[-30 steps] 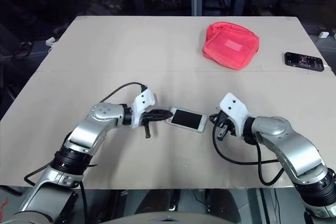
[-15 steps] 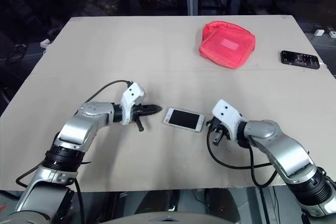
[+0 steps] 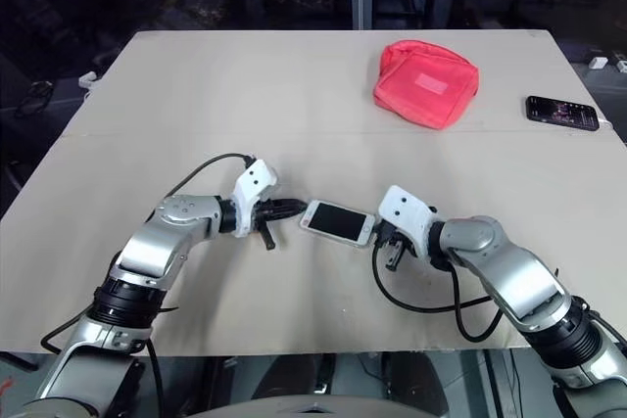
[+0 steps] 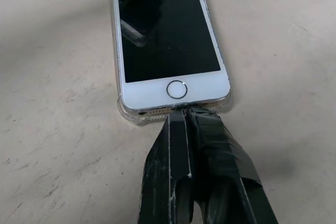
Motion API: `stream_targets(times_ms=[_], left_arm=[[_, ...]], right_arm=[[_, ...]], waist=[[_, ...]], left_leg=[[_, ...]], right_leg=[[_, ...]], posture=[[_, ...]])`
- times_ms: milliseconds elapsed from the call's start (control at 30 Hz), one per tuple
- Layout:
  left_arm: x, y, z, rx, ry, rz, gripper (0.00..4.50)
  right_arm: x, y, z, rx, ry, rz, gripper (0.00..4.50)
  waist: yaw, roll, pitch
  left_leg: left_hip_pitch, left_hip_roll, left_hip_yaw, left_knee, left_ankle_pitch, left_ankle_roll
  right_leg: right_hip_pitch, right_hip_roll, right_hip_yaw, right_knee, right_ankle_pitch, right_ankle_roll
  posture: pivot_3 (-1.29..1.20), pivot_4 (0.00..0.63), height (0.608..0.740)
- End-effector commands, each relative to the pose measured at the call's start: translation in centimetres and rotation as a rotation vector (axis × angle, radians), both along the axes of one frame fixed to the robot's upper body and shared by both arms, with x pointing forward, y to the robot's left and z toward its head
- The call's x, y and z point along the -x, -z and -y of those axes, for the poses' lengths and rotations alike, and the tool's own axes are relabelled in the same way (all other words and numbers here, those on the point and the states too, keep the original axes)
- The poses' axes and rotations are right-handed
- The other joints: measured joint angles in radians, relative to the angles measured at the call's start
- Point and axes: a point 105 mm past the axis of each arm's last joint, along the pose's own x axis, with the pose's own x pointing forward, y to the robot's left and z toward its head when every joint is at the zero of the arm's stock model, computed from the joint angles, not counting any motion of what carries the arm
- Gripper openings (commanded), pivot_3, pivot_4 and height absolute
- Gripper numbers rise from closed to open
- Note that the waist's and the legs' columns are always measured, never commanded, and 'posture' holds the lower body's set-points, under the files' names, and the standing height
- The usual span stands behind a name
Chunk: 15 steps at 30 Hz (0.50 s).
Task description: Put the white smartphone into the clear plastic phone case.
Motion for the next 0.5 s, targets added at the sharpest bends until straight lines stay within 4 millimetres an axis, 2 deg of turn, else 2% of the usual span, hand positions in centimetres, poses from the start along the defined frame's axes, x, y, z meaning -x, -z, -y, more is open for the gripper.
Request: stream_targets(times_ms=[33,100,167,367,500], left_arm=[[0.4,-1.9,1.0,0.111,0.062,0.007,0.04],[0.7,-3.7,1.0,0.215,0.104,-0.024,0.04],[1.7,-4.1,1.8,0.241,0.194,-0.055,0.04],[2.0,-2.0,3.9,0.167,0.281,-0.082,0.04],[1.1,0.4,4.4,0.054,0.277,-0.057,0.04]], right_arm=[[0.0,-1.1,1.1,-0.008,0.034,0.049,0.0],[0.2,-1.8,1.7,-0.042,0.052,0.052,0.0],[0.7,-2.5,1.7,-0.11,0.049,0.043,0.0],[1.2,-2.6,1.8,-0.163,0.066,0.021,0.0],[1.1,-2.5,1.0,-0.177,0.033,0.005,0.0]], waist=[[0.005,0.0,0.0],[0.004,-0.001,0.001],[0.003,-0.001,0.001],[-0.004,-0.001,0.001],[-0.005,-0.001,0.001]], left_leg=[[0.0,0.0,0.0,0.0,0.0,0.0],[-0.001,0.0,0.0,0.0,0.0,0.0],[-0.002,0.0,0.0,0.0,0.0,0.0],[-0.001,0.0,0.0,0.0,0.0,0.0],[0.0,0.0,0.0,0.0,0.0,0.0]], right_leg=[[0.0,0.0,0.0,0.0,0.0,0.0],[-0.001,0.0,0.0,0.0,0.0,0.0],[-0.001,0.0,0.0,0.0,0.0,0.0],[0.0,0.0,0.0,0.0,0.0,0.0],[-0.001,0.001,0.0,0.0,0.0,0.0]], posture=[[0.0,0.15,0.74],[0.0,0.15,0.74],[0.0,0.15,0.74],[0.0,0.15,0.74],[0.0,0.15,0.74]])
